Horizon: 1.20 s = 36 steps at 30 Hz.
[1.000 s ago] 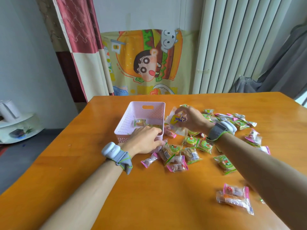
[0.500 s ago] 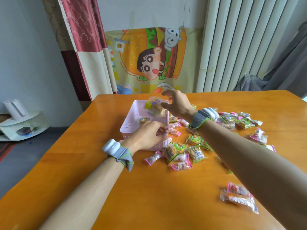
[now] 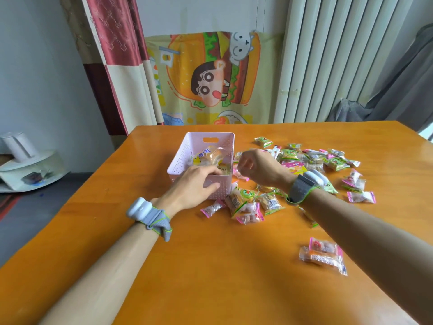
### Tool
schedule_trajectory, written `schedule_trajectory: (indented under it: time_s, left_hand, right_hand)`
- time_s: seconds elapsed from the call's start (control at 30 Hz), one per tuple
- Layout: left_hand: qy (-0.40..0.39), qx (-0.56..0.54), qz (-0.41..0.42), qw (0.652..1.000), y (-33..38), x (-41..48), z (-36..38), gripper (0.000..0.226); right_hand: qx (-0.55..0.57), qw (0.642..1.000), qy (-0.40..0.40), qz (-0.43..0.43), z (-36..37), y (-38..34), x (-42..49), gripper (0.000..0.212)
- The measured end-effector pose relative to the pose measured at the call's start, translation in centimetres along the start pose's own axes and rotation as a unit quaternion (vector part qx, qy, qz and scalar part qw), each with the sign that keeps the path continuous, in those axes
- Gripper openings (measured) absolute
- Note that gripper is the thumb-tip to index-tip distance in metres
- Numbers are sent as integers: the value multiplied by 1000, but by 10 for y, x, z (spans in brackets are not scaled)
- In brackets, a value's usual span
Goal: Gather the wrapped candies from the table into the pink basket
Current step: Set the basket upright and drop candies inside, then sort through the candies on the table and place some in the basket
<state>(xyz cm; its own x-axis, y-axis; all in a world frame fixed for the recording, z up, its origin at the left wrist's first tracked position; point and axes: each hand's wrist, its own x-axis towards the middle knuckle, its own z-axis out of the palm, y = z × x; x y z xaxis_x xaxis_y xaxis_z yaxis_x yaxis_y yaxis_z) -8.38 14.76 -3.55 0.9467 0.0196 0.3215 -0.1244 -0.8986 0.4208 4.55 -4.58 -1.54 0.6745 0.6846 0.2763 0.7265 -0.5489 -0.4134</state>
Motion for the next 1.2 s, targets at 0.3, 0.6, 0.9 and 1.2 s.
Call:
schedule_trajectory:
  time_s: [0.3, 0.6, 0.9, 1.2]
  left_hand:
    - [115, -27, 23, 993, 11, -30, 5, 14]
    - [20, 19, -41, 999, 11, -42, 25, 13]
    - [-48, 35, -80, 995, 12, -45, 48, 38]
    - [-4, -95, -21, 995, 52, -40, 70, 15]
  right_hand:
    - [-14, 995, -94, 16, 34, -7, -35, 47]
    - [30, 992, -123, 2, 34, -7, -48, 46]
    - [173, 984, -30, 34, 9, 4, -69, 33]
    - [293, 952, 28, 81, 11, 26, -88, 23]
